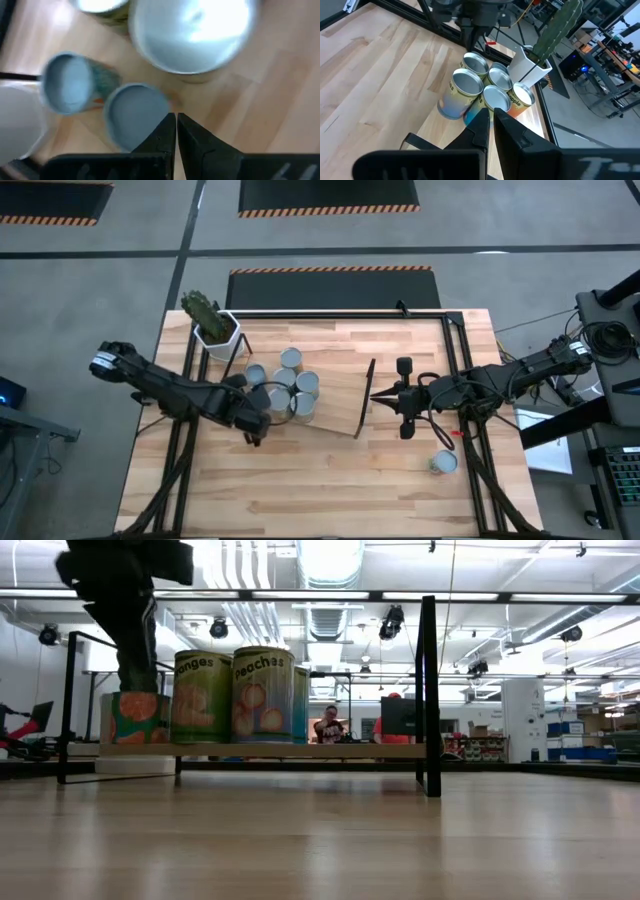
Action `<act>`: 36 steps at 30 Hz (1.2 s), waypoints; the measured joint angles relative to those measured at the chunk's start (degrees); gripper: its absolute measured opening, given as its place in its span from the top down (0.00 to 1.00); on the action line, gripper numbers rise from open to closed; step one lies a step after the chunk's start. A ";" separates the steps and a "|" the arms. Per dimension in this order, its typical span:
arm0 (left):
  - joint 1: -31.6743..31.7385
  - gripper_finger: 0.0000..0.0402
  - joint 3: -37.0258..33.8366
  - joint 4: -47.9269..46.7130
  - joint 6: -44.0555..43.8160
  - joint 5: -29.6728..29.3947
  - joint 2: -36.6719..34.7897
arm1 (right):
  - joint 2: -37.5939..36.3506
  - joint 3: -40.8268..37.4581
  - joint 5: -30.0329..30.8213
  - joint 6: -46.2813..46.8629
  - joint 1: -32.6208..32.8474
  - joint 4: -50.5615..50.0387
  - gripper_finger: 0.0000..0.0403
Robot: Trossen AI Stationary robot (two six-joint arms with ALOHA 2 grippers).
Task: Pick and place cans onto a shelf
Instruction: Adjust the small canned oranges can on the shelf
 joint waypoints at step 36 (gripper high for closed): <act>-3.91 1.00 -4.98 -0.52 -10.07 -10.01 0.01 | 0.00 0.00 0.01 -0.02 0.00 -0.01 0.97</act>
